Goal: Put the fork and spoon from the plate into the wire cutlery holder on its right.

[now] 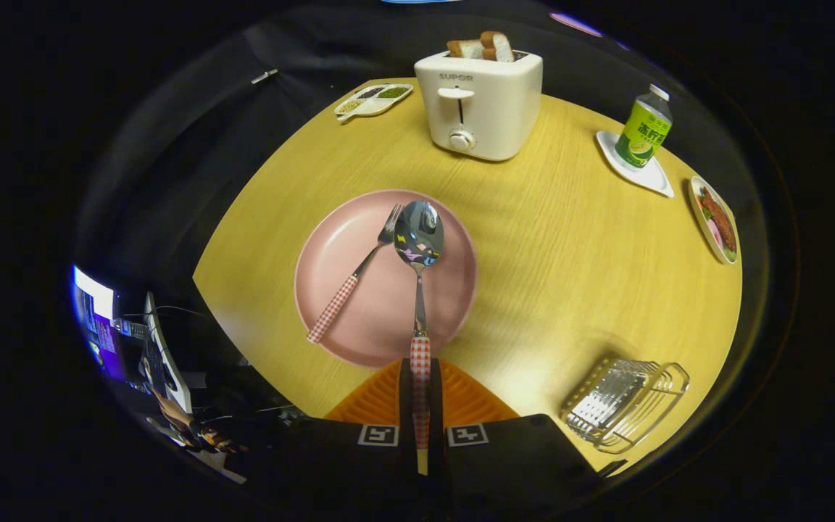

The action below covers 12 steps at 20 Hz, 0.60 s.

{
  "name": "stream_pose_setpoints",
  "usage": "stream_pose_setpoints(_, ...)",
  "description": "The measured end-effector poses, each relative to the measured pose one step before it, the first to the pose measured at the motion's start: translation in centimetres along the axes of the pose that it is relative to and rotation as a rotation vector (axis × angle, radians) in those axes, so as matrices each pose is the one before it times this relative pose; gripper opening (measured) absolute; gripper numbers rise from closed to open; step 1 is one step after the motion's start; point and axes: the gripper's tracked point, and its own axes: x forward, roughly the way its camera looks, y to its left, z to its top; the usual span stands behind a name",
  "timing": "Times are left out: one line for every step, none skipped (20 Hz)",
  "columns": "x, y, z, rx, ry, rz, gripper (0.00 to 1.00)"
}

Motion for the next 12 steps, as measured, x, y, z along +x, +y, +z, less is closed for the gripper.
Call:
stream_pose_setpoints(-1.244,-0.687,-0.482,0.00823,-0.00209,0.00090,0.10)
stream_pose_setpoints(-1.486,-0.908,-0.623,0.00634,0.00366,-0.00650,0.10)
stream_pose_setpoints(-1.115,-0.841,-0.316,-0.00125,-0.00216,-0.00724,0.10)
stream_pose_setpoints(-1.231,-0.824,-0.263,-0.00546,-0.00395,-0.00787,0.10)
stream_pose_setpoints(-1.142,-0.994,-0.260,-0.00523,-0.00261,-0.01263,0.10)
stream_pose_setpoints(-1.308,-0.836,-0.551,-0.00256,0.00125,-0.00589,0.10)
stream_pose_setpoints(-1.066,-0.824,-0.344,-0.00034,0.00030,-0.00540,0.10)
stream_pose_setpoints(-0.924,-0.823,-0.408,-0.00375,0.00473,-0.00405,0.10)
stream_pose_setpoints(-0.715,-1.002,-0.604,-0.01047,0.01113,-0.00807,0.10)
stream_pose_setpoints(-0.567,-1.132,-0.663,-0.01130,0.01452,-0.01342,0.10)
stream_pose_setpoints(-0.469,-1.179,-0.737,-0.00690,0.01764,-0.01420,0.10)
stream_pose_setpoints(-0.352,-1.005,-0.898,-0.00398,0.02445,-0.00843,0.10)
